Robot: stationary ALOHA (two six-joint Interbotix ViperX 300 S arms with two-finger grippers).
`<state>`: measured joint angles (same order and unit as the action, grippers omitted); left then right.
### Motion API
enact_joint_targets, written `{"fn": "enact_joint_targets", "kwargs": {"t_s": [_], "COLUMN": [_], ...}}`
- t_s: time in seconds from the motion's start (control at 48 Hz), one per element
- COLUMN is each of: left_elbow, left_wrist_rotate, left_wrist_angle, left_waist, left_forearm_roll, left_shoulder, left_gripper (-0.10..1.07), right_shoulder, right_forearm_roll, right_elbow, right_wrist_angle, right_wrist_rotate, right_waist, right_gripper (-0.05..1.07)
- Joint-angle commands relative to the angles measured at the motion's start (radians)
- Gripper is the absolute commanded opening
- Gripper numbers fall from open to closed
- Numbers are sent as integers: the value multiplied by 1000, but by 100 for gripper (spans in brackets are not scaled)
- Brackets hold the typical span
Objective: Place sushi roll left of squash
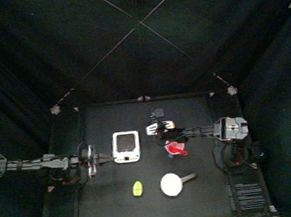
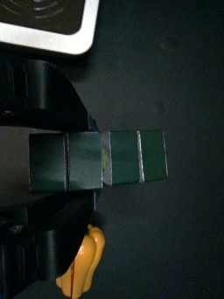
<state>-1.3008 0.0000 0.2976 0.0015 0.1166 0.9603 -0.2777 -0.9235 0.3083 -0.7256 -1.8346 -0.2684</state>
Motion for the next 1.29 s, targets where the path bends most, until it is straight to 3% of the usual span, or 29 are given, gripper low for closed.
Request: {"fn": "enact_joint_targets", "kwargs": {"t_s": [0.0,0.188,0.583,1.271], "left_elbow": [12,9,9,9], "left_wrist_rotate": [-2,-2,-2,-2], "left_wrist_angle": [3,3,3,3], "left_waist": [3,2,2,2], "left_forearm_roll": [-2,0,0,-2], "left_shoulder": [-6,-6,-6,-6], "left_gripper": [28,28,28,28], "right_shoulder": [-3,-38,-48,-98], "right_forearm_roll": [-51,-77,-81,-55], "right_elbow": [-15,-20,-34,-41], "right_wrist_angle": [-18,-28,-21,75], "right_wrist_rotate": [-61,-127,-132,-129], "right_waist": [11,15,15,35], "right_gripper": [68,72,99,101]}}
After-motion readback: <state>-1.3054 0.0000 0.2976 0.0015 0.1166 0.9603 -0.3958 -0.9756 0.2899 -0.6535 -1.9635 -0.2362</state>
